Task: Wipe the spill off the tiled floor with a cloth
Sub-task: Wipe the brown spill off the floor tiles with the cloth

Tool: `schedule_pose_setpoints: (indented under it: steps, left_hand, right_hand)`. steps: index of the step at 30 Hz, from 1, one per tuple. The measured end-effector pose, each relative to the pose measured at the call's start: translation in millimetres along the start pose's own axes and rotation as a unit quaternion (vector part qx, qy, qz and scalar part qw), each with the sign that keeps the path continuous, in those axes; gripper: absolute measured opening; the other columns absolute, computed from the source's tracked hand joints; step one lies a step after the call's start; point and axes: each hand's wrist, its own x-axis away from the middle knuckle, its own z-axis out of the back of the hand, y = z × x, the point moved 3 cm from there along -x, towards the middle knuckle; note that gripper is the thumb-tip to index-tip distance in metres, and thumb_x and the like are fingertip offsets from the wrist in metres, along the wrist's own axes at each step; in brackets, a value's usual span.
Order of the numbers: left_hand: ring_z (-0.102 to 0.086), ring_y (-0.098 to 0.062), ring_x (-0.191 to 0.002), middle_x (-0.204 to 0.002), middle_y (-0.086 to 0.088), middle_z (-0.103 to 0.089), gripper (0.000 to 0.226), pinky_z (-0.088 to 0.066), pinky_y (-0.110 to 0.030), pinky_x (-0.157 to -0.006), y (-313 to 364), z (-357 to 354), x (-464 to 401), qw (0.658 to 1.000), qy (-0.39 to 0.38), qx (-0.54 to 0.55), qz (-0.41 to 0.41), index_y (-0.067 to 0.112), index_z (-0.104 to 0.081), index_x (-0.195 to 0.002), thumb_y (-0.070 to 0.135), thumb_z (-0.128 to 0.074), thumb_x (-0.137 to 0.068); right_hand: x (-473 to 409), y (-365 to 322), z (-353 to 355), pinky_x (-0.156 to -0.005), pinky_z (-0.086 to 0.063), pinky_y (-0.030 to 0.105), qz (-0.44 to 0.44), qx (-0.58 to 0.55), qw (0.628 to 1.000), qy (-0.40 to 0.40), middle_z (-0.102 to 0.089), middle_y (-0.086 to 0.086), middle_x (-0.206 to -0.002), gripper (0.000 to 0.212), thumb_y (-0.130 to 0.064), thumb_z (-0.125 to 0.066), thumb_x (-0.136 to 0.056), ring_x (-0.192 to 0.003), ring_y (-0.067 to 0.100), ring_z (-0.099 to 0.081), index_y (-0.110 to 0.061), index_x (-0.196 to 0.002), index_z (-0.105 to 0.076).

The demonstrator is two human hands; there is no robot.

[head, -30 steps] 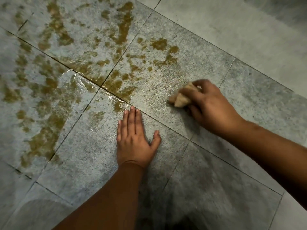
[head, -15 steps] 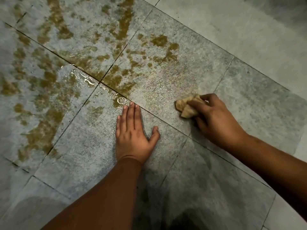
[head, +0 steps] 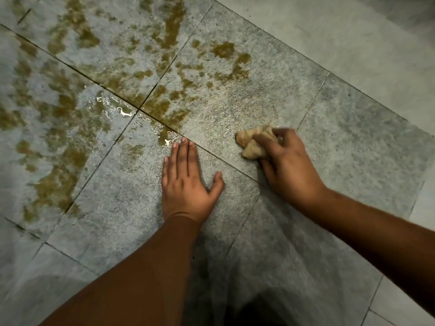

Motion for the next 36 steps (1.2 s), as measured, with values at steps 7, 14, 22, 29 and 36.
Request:
schedule_pose_setpoints:
  steps: [7,14,22,29,36]
  left_hand:
    - [-0.007,-0.022,-0.149,-0.161,-0.010,-0.013,0.083,-0.001,-0.036,-0.119,-0.6,-1.3,0.6,1.000,0.008,-0.001,0.000,0.008,-0.017,-0.153,0.060,-0.035,-0.090]
    - [-0.004,-0.021,-0.149,-0.162,-0.009,-0.011,0.082,0.001,-0.036,-0.120,-0.2,-0.1,1.2,1.000,-0.002,-0.002,-0.001,0.009,-0.016,-0.154,0.058,-0.036,-0.091]
    - [0.001,-0.019,-0.149,-0.163,-0.006,-0.007,0.083,0.005,-0.036,-0.120,-0.3,1.8,1.5,1.000,0.001,-0.009,0.000,0.010,-0.014,-0.154,0.059,-0.038,-0.091]
    - [0.004,-0.018,-0.149,-0.163,-0.004,-0.002,0.082,0.007,-0.033,-0.119,-0.9,2.3,3.6,1.000,-0.006,-0.022,-0.008,0.012,-0.008,-0.155,0.062,-0.031,-0.093]
    - [0.003,-0.020,-0.149,-0.163,-0.004,-0.002,0.071,0.007,-0.033,-0.117,-4.0,30.2,16.5,0.998,0.003,-0.032,-0.063,0.015,-0.011,-0.154,0.054,-0.031,-0.098]
  right_hand:
    - [6.6,-37.4,6.1,-0.100,-0.043,0.043,0.054,-0.045,0.997,-0.018,-0.041,0.021,-0.134,0.047,-0.023,-0.059,-0.090,-0.120,0.036,-0.046,-0.019,-0.137,-0.051]
    - [-77.7,-23.2,-2.7,-0.101,-0.038,0.048,0.048,0.039,0.997,-0.037,-0.039,0.024,-0.137,0.046,-0.028,-0.059,-0.092,-0.120,0.043,-0.042,-0.019,-0.136,-0.052]
    - [10.4,-18.4,-8.2,-0.097,-0.043,0.046,0.035,0.029,0.995,-0.084,-0.044,0.021,-0.131,0.044,-0.024,-0.060,-0.089,-0.115,0.042,-0.048,-0.020,-0.132,-0.054]
    - [26.8,-27.7,0.8,-0.091,-0.044,0.039,0.035,0.008,0.993,-0.116,-0.049,0.021,-0.118,0.046,-0.016,-0.065,-0.083,-0.106,0.040,-0.054,-0.017,-0.129,-0.058]
    - [13.9,-51.0,21.7,-0.083,-0.038,0.023,-0.045,-0.085,0.984,-0.150,-0.048,0.003,-0.112,0.044,-0.023,-0.062,-0.090,-0.100,0.017,-0.052,-0.029,-0.132,-0.053]
